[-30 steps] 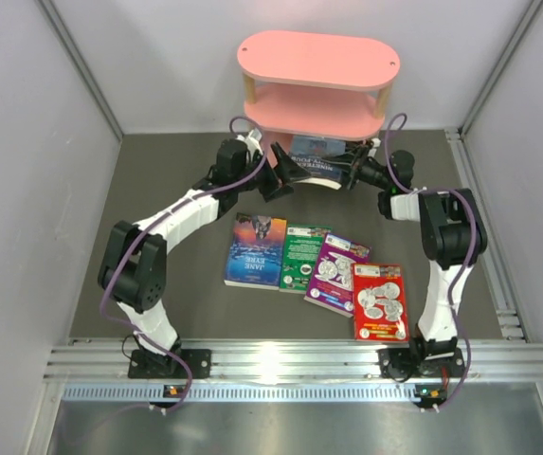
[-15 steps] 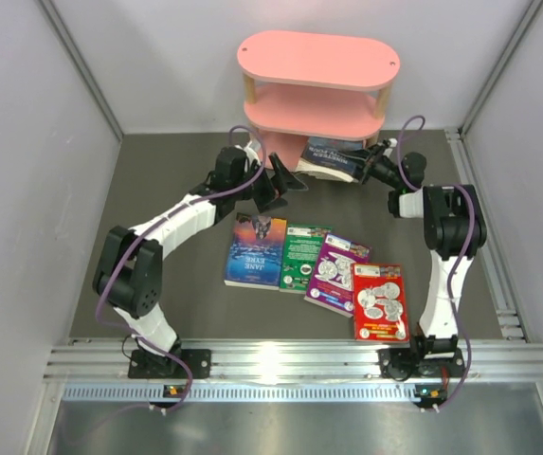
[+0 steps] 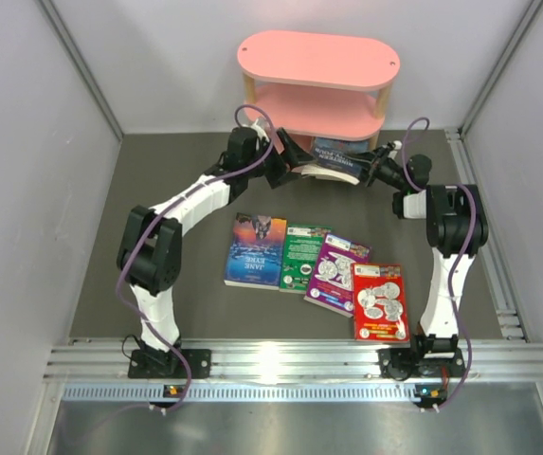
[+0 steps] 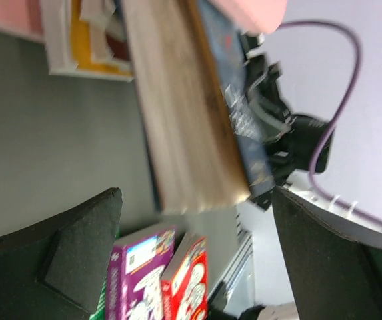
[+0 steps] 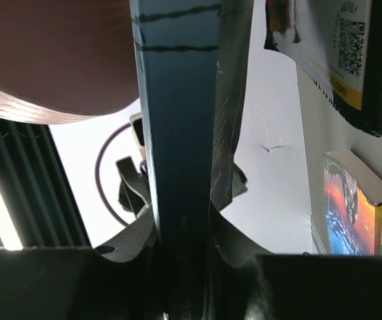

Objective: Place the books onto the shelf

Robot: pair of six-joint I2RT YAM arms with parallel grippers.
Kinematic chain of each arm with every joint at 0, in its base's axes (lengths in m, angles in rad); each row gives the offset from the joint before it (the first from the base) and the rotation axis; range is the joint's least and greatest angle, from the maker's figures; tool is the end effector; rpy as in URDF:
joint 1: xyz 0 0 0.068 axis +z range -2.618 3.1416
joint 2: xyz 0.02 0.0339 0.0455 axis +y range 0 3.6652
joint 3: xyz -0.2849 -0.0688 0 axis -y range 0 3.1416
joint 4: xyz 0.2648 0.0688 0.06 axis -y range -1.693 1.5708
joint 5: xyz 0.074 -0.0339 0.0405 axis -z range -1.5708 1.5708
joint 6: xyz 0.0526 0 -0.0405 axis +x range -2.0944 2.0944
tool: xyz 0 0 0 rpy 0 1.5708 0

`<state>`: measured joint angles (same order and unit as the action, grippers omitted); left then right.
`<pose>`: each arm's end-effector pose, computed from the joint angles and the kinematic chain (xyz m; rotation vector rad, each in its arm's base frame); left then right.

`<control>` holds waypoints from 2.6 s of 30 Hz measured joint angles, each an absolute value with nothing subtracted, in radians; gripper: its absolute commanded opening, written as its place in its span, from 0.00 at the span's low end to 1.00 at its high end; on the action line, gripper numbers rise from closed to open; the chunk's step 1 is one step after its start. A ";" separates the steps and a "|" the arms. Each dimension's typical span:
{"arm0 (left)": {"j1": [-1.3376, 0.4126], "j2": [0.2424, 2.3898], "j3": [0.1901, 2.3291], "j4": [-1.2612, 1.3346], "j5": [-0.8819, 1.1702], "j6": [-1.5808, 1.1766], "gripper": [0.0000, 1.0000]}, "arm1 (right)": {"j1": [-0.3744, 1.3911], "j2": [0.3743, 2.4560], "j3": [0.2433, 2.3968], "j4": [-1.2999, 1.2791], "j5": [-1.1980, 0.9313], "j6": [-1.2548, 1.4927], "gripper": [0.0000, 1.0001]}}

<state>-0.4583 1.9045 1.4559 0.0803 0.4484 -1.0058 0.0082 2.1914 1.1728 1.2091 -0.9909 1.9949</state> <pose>0.4304 -0.2378 0.2782 -0.2571 2.1582 -1.3488 0.4762 0.0479 0.1708 0.7907 1.8006 2.1580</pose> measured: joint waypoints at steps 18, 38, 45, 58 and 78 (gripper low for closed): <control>-0.447 2.070 1.523 0.270 0.548 -1.144 0.97 | 0.008 2.216 1.203 1.207 -1.004 1.996 0.00; -0.443 2.098 1.541 0.321 0.559 -1.217 0.00 | 0.008 2.242 1.227 1.214 -0.984 1.996 0.41; -0.448 2.115 1.557 0.319 0.521 -1.214 0.00 | 0.008 2.242 1.225 1.228 -0.930 1.995 0.47; -0.460 2.251 1.741 0.282 0.438 -1.233 0.00 | 0.009 2.094 0.991 1.244 -0.927 2.001 0.44; -0.462 2.377 1.915 0.274 0.313 -1.228 0.65 | 0.032 2.074 0.890 1.281 -0.967 2.010 0.38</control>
<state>-0.4618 2.3772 1.9152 0.2741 0.3126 -1.2282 0.0319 2.0743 0.8902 1.2812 -0.9672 2.0102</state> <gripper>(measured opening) 0.524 0.391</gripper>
